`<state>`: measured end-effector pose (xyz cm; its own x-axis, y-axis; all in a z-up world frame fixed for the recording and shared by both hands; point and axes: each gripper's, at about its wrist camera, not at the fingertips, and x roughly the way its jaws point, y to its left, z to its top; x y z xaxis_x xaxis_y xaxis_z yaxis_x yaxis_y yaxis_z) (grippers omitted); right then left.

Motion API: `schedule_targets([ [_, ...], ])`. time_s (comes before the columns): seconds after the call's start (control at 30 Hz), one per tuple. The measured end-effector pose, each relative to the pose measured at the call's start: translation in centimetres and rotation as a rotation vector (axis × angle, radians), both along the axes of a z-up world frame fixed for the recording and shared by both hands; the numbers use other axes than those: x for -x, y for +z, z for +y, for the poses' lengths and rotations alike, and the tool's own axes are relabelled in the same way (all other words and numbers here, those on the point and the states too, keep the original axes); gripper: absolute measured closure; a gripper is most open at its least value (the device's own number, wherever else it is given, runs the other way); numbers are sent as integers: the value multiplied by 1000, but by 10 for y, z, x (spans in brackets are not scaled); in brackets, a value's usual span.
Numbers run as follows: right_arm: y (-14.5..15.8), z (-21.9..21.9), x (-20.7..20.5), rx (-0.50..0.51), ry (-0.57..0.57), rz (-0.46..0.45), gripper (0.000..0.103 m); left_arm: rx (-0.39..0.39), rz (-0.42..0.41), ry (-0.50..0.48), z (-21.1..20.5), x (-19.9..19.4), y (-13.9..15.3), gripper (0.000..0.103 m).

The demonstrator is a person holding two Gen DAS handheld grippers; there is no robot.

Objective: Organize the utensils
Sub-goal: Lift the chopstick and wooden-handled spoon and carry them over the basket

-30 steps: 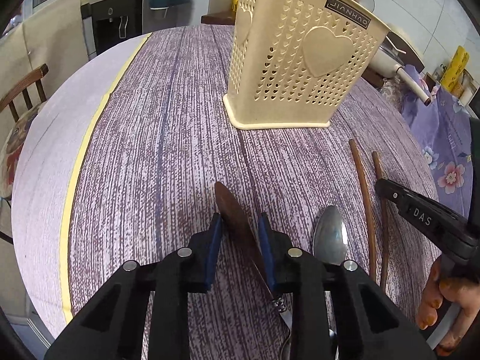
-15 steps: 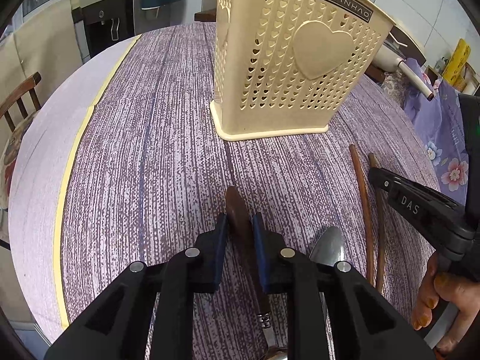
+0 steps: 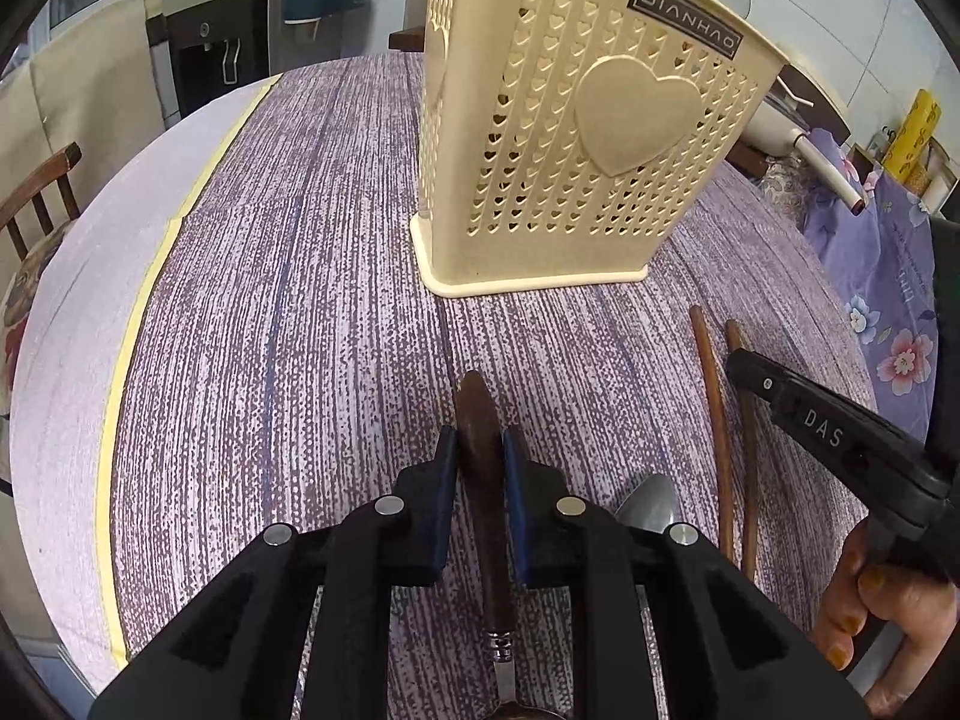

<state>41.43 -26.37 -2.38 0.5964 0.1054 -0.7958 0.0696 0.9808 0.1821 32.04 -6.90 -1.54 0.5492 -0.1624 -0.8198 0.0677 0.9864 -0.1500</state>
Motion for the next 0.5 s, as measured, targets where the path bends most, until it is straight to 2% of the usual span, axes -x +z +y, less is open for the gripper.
schedule_targets([
  [0.23, 13, -4, 7, -45, 13, -40, 94, 21, -58, 8, 5, 3, 19, 87],
  [0.5, 56, -1, 30, -55, 54, -146, 95, 44, -169, 14, 15, 15, 53, 87],
])
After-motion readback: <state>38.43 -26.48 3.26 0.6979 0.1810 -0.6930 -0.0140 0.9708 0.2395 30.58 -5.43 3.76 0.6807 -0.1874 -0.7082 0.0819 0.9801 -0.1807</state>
